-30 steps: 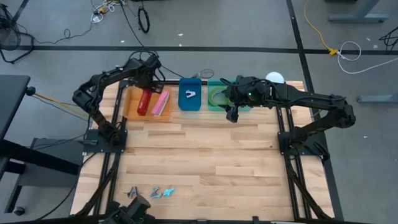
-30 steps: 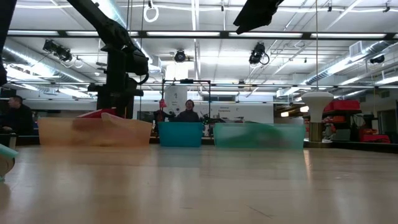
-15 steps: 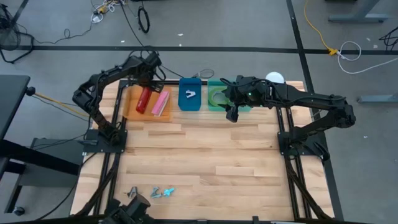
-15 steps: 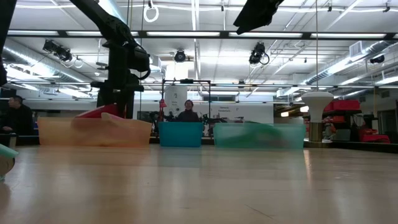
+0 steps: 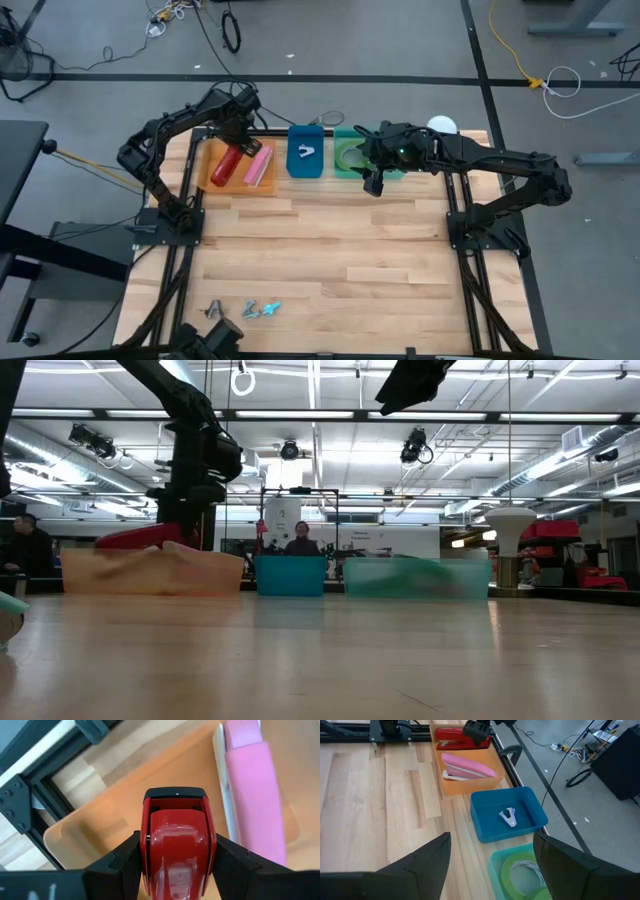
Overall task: Pick and place Stapler, Stapler remover, tape
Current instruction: Put the red stapler into the orange bin
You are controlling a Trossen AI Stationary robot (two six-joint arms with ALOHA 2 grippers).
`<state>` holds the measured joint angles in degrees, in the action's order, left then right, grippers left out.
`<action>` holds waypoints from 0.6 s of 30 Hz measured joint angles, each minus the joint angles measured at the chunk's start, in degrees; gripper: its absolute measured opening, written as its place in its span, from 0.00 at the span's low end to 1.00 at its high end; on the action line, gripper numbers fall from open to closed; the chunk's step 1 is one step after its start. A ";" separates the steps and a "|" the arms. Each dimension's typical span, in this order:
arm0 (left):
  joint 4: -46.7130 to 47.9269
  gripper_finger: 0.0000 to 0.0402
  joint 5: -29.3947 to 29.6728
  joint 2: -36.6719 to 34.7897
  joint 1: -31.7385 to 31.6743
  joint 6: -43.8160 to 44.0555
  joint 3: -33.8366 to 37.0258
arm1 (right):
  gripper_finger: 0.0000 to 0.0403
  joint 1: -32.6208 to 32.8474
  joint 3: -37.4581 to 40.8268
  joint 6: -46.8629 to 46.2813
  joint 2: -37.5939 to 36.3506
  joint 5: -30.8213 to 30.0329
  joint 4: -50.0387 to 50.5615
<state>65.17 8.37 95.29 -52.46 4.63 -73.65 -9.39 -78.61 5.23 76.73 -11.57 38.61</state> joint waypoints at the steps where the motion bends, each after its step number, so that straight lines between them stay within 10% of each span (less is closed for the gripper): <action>1: 0.00 0.48 -0.05 0.00 -0.01 -0.03 0.00 | 0.70 0.00 0.00 0.00 0.00 0.00 0.00; 18: -0.07 0.50 -1.76 3.94 1.36 -3.83 0.01 | 0.70 0.00 0.00 -0.22 0.01 0.00 -0.02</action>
<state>65.10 6.61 99.23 -51.10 0.80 -73.63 -9.39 -78.61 5.02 76.74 -11.57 38.59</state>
